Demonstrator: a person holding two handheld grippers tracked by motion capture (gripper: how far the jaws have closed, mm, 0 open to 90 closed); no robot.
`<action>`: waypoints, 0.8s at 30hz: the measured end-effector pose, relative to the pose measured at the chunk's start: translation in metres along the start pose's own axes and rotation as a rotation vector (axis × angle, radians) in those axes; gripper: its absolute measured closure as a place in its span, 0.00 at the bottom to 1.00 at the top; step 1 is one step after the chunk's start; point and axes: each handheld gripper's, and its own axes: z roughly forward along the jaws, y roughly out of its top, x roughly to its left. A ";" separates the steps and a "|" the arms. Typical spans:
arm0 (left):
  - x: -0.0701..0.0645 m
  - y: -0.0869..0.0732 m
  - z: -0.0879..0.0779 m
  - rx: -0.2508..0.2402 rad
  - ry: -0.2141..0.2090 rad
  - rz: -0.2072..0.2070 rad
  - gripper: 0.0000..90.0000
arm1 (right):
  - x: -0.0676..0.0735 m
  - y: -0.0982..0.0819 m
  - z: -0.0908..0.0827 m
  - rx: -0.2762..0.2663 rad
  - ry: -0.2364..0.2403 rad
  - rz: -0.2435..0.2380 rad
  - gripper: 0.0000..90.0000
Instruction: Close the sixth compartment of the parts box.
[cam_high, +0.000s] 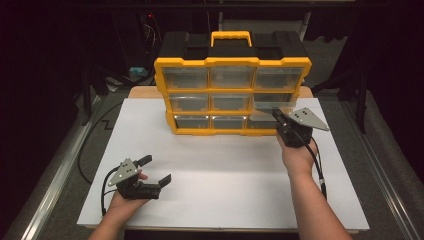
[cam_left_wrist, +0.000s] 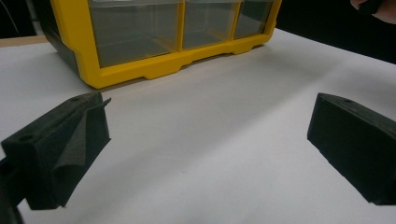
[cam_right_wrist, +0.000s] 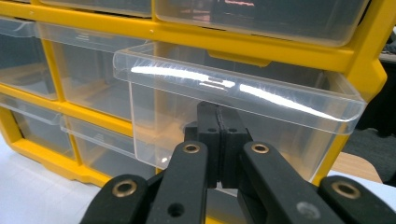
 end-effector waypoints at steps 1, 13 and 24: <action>0.000 0.000 0.000 -0.001 -0.001 -0.001 0.00 | 0.000 0.000 0.001 -0.002 -0.005 0.000 1.00; 0.000 0.001 -0.001 -0.003 0.002 -0.004 0.00 | -0.004 0.005 0.015 0.011 -0.021 0.004 1.00; 0.001 0.002 -0.002 -0.002 -0.001 -0.007 0.00 | -0.007 0.009 0.030 0.023 -0.043 0.002 1.00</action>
